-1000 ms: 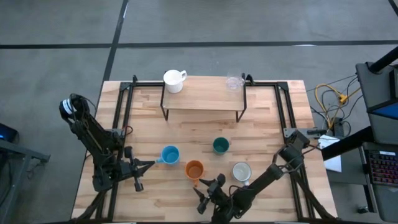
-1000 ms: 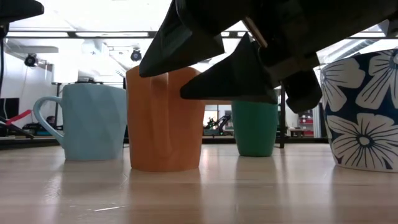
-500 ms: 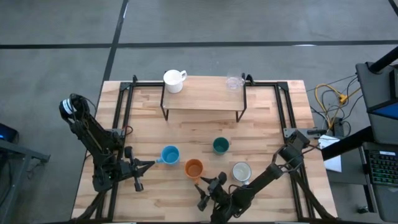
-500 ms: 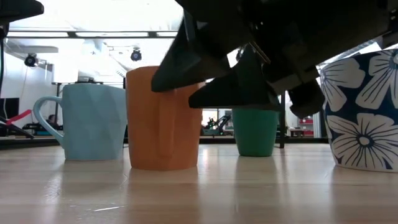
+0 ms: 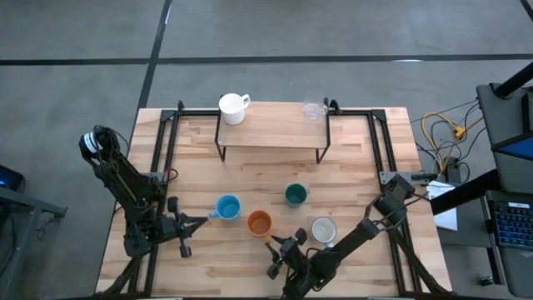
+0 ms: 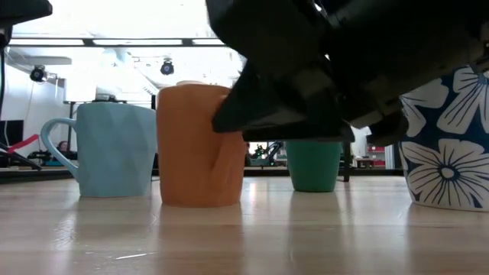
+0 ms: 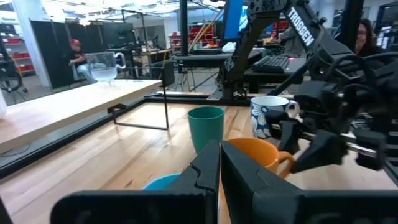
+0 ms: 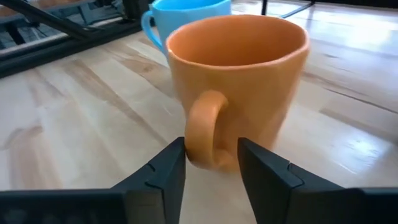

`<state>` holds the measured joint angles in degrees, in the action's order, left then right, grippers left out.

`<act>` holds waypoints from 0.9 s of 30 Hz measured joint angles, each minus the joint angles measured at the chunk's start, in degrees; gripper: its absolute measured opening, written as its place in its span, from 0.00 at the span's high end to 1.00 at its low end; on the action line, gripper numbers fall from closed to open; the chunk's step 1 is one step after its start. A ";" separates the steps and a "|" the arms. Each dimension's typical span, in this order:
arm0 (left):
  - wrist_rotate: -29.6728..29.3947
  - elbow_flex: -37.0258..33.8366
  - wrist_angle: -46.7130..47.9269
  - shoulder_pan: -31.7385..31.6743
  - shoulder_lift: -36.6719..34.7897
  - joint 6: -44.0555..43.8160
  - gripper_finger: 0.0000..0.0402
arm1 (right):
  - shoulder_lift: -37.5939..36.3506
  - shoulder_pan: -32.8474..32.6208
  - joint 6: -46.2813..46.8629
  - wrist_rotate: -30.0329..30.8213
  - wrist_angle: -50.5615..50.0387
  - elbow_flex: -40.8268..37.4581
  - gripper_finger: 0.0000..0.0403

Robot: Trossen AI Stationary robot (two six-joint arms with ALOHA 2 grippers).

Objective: Stack small to large cups/mugs on shelf
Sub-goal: Put the orange cup on the shelf

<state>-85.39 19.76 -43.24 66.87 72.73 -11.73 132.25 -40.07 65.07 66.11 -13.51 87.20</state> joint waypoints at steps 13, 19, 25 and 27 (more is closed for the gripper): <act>2.28 0.35 0.08 0.00 0.00 0.03 1.00 | -2.65 -0.15 0.66 1.27 -5.62 0.00 0.77; 2.27 0.35 0.09 0.00 0.00 0.04 1.00 | -2.69 -0.06 3.34 0.44 -9.14 0.00 0.79; 2.26 0.35 0.07 0.00 0.00 0.07 1.00 | -2.69 0.13 3.92 0.37 -10.11 0.00 0.80; 2.26 0.35 0.07 0.00 0.00 0.07 1.00 | -2.69 0.13 3.92 0.35 -10.13 0.00 0.81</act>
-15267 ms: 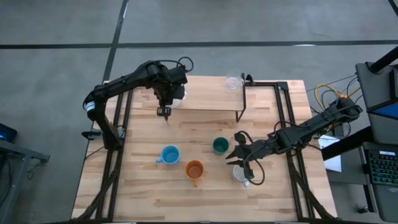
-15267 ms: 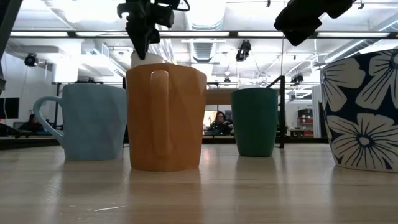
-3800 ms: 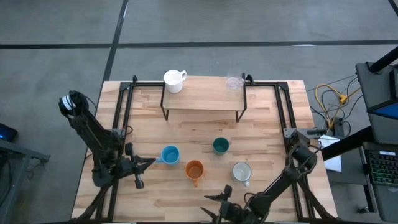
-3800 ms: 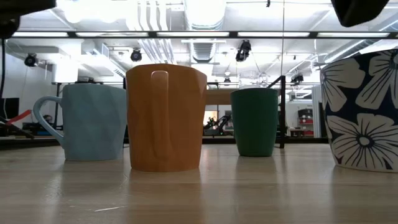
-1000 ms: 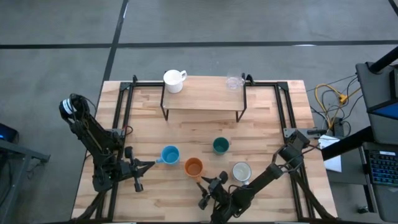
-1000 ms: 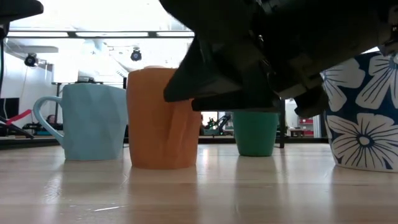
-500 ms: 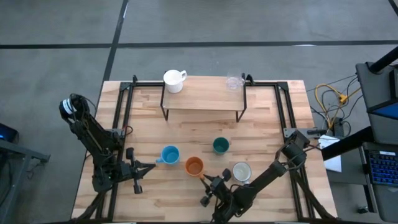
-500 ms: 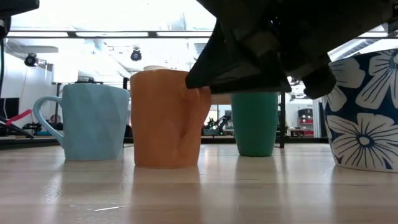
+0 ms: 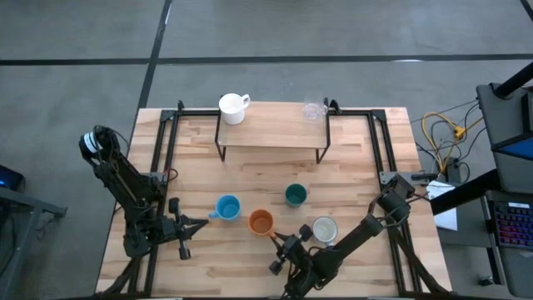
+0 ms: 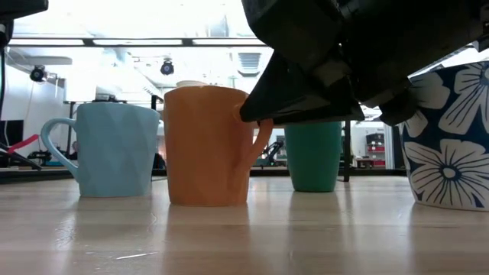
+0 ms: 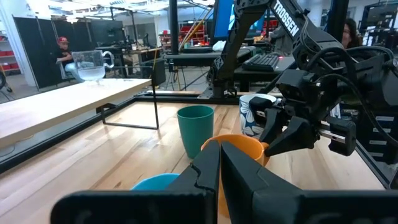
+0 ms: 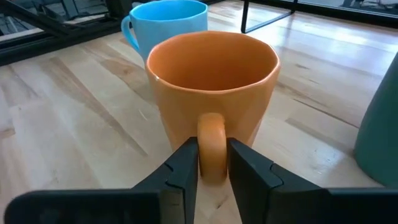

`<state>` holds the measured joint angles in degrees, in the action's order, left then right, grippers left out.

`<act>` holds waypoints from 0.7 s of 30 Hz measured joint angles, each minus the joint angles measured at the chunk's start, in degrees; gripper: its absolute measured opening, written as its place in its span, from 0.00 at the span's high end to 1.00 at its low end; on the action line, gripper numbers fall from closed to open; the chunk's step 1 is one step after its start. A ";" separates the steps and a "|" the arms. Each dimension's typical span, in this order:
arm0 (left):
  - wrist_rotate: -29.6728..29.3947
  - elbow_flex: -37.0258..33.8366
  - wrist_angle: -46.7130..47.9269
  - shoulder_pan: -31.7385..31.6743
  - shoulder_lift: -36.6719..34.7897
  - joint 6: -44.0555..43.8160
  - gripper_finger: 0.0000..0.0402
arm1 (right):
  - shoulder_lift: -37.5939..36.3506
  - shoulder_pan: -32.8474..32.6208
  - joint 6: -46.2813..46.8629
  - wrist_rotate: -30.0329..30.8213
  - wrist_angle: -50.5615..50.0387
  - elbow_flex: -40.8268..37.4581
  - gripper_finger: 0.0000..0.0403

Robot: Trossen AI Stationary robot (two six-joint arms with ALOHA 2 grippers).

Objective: Stack small to large cups/mugs on shelf
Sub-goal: Put the orange cup on the shelf

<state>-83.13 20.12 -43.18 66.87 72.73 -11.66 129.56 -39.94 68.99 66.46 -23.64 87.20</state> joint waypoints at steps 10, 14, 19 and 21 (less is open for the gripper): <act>0.00 0.00 0.00 0.00 0.00 0.01 1.00 | -0.02 0.20 -0.82 0.02 -0.07 0.00 0.87; 0.00 0.00 0.00 0.00 0.00 0.02 1.00 | -0.04 0.26 -0.61 -0.19 -0.13 0.00 0.87; 0.00 -0.02 0.00 0.00 0.00 0.02 1.00 | -0.07 0.26 -0.44 -0.45 -0.13 0.00 0.87; 0.00 -0.02 0.00 0.00 0.00 0.02 1.00 | -0.07 0.26 -0.44 -0.53 -0.13 0.00 0.88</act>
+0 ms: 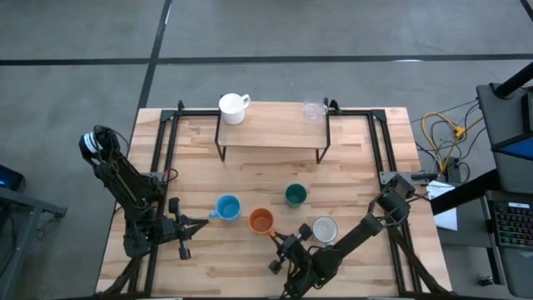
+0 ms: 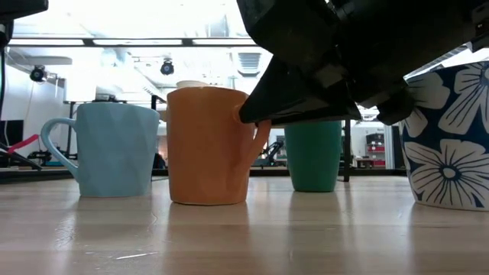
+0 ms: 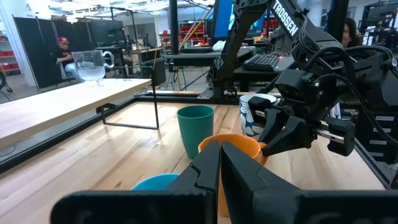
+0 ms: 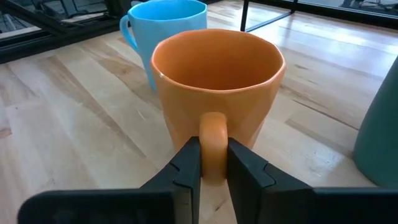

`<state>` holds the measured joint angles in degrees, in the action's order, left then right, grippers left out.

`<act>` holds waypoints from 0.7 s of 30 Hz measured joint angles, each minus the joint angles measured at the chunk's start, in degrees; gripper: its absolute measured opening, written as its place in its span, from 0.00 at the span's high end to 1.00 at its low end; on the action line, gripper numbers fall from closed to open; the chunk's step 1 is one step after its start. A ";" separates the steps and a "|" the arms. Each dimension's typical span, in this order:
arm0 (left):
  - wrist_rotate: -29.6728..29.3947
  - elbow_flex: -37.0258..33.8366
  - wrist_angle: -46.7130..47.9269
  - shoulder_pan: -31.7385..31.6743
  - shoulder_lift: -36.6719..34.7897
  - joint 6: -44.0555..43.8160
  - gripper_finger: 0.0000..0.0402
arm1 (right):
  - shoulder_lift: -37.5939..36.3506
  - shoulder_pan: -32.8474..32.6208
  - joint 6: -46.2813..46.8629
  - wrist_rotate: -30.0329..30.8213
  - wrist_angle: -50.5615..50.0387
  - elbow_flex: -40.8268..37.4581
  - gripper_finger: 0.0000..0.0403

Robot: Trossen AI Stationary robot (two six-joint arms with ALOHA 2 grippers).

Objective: Stack small to large cups/mugs on shelf
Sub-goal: Put the orange cup on the shelf

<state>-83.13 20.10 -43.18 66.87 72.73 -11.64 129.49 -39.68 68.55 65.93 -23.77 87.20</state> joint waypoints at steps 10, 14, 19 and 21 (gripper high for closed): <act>0.00 0.00 0.01 0.00 0.00 0.02 1.00 | -1.48 0.00 -0.98 -3.26 -1.24 0.00 0.89; 0.00 0.00 0.00 0.00 0.00 0.00 1.00 | -1.73 -0.04 -0.58 -3.97 -3.31 0.04 0.89; 0.00 0.00 0.02 0.00 0.00 0.02 1.00 | -1.99 -0.04 1.14 -4.40 -6.58 0.11 0.89; 0.00 0.05 0.05 0.00 0.00 0.02 1.00 | -2.34 -0.02 1.28 -4.64 -7.41 0.10 0.89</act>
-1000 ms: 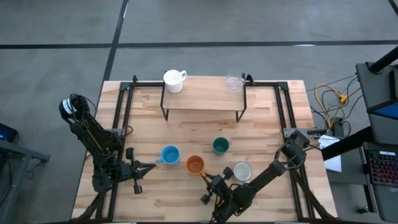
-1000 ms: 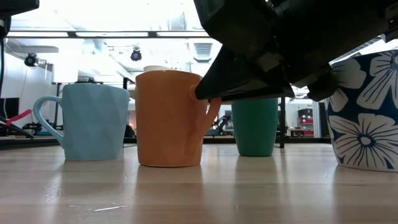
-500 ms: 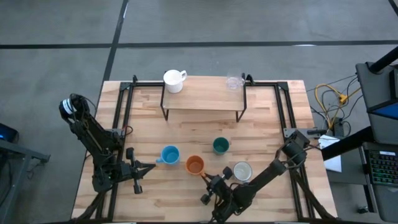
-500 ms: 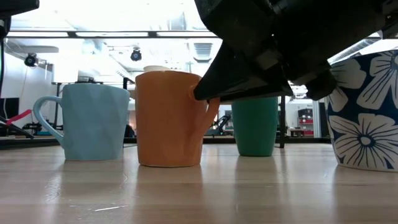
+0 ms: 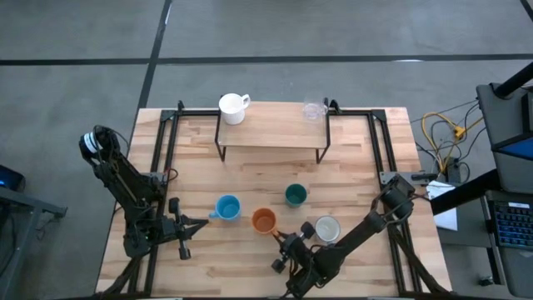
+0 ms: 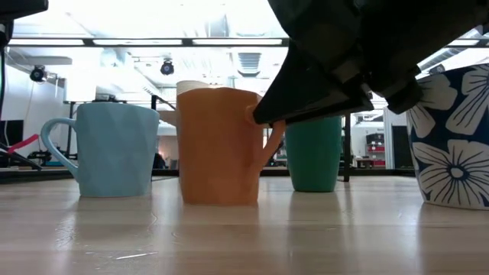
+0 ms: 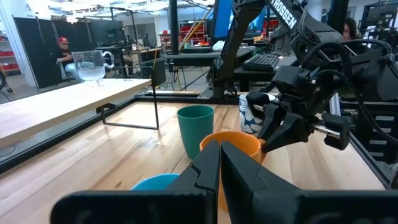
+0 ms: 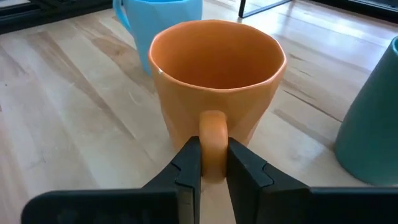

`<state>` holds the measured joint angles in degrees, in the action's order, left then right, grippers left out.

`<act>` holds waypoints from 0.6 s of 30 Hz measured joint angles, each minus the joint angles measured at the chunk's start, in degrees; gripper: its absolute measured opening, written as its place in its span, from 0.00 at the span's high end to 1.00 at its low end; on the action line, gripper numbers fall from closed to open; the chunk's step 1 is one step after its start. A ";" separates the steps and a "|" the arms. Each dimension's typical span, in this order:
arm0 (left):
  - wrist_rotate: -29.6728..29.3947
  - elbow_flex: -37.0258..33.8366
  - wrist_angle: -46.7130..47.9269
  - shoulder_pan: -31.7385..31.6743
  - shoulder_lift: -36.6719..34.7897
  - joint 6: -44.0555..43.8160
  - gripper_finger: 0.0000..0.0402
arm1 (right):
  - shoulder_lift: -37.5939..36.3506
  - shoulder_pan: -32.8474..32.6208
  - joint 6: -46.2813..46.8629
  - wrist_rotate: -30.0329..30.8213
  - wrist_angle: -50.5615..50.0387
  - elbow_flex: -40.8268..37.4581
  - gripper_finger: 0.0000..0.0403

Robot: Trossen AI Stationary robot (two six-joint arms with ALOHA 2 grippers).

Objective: Stack small to large cups/mugs on shelf
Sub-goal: Put the orange cup on the shelf

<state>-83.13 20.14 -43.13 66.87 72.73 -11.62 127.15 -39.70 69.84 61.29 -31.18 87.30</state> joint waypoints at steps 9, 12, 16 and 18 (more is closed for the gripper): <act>0.01 0.07 0.04 0.02 0.00 0.00 1.00 | -1.40 0.35 -2.80 -1.65 -0.52 -0.06 0.89; 0.02 0.08 0.06 0.02 0.00 0.00 1.00 | -1.44 0.44 -2.85 -2.11 -0.48 -0.06 0.89; 0.00 0.08 0.06 0.00 0.00 0.00 1.00 | -1.44 0.59 -2.87 -2.48 -0.59 -0.06 0.89; 0.00 0.08 0.06 0.02 0.00 0.00 1.00 | -1.45 0.66 -2.88 -2.64 -0.79 -0.06 0.89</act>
<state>-83.13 20.23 -43.07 66.89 72.73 -11.62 125.70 -39.03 66.96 58.65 -31.97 87.24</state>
